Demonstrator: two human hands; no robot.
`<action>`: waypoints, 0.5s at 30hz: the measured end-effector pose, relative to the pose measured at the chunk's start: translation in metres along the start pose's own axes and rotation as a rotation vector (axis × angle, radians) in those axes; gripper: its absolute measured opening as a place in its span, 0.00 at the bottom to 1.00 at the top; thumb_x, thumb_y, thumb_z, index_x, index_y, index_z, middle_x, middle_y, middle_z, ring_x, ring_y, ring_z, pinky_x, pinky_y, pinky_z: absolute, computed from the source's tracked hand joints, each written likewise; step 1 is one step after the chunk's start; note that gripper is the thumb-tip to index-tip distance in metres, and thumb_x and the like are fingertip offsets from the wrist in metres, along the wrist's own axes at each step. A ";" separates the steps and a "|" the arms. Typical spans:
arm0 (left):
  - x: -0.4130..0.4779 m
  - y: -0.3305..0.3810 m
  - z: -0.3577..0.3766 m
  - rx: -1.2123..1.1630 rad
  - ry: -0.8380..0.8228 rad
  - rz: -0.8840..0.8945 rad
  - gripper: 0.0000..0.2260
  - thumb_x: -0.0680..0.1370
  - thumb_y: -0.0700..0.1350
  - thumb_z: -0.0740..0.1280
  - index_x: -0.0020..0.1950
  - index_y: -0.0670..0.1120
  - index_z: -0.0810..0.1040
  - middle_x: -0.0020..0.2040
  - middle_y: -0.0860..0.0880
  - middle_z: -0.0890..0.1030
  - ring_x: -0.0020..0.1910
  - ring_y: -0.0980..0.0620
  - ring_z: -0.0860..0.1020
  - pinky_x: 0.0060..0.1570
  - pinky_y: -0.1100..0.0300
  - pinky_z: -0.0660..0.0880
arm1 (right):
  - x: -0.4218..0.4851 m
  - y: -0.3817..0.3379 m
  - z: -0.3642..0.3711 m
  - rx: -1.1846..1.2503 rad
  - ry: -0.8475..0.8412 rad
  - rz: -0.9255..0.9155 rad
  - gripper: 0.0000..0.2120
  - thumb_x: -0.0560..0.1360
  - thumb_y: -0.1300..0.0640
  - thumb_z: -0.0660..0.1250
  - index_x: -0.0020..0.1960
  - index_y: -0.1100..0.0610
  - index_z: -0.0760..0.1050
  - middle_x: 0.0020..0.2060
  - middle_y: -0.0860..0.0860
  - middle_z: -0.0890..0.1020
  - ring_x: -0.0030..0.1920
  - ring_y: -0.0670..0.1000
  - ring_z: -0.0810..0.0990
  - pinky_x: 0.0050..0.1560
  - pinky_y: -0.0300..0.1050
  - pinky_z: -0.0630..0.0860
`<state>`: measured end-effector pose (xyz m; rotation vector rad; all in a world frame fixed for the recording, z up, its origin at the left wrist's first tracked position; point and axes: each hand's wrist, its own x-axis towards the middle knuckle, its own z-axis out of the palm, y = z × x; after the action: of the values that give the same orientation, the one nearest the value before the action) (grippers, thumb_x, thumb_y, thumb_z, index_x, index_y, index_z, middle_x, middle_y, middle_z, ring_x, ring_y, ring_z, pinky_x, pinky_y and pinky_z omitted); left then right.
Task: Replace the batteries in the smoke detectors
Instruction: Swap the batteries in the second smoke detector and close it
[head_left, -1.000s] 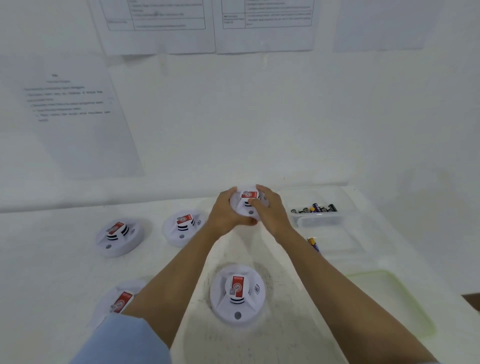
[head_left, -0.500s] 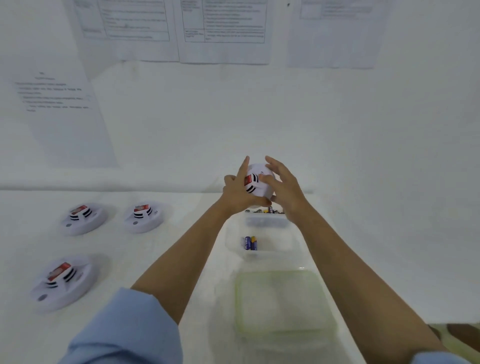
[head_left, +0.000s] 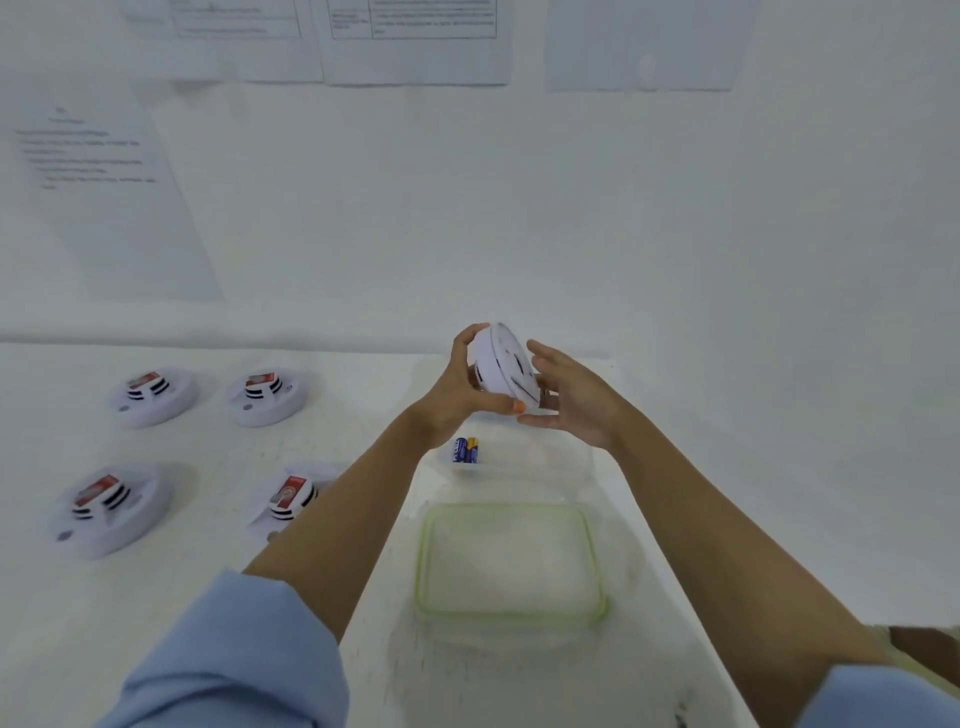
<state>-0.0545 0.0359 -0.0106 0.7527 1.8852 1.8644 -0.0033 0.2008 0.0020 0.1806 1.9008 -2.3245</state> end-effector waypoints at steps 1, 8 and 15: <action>0.000 0.000 0.001 -0.013 0.001 0.004 0.47 0.55 0.41 0.77 0.68 0.55 0.57 0.62 0.51 0.71 0.62 0.47 0.72 0.52 0.57 0.77 | 0.000 -0.001 0.000 -0.012 -0.020 -0.005 0.19 0.78 0.56 0.61 0.68 0.48 0.64 0.53 0.52 0.78 0.49 0.52 0.80 0.48 0.50 0.81; -0.002 0.006 -0.006 0.203 0.011 0.124 0.47 0.63 0.35 0.78 0.73 0.53 0.55 0.68 0.51 0.67 0.66 0.54 0.67 0.58 0.69 0.71 | 0.000 -0.005 -0.003 -0.017 0.024 -0.119 0.20 0.75 0.62 0.65 0.66 0.57 0.66 0.56 0.58 0.76 0.49 0.55 0.79 0.40 0.45 0.82; -0.006 -0.006 -0.005 0.292 0.095 0.290 0.48 0.56 0.38 0.78 0.70 0.50 0.56 0.64 0.56 0.67 0.63 0.58 0.69 0.53 0.71 0.73 | 0.001 -0.002 0.010 -0.184 0.100 -0.233 0.21 0.72 0.63 0.69 0.62 0.51 0.66 0.54 0.53 0.72 0.51 0.51 0.76 0.39 0.44 0.82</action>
<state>-0.0530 0.0285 -0.0171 1.1012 2.2413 1.8360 -0.0047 0.1913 0.0053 0.0591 2.2836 -2.2992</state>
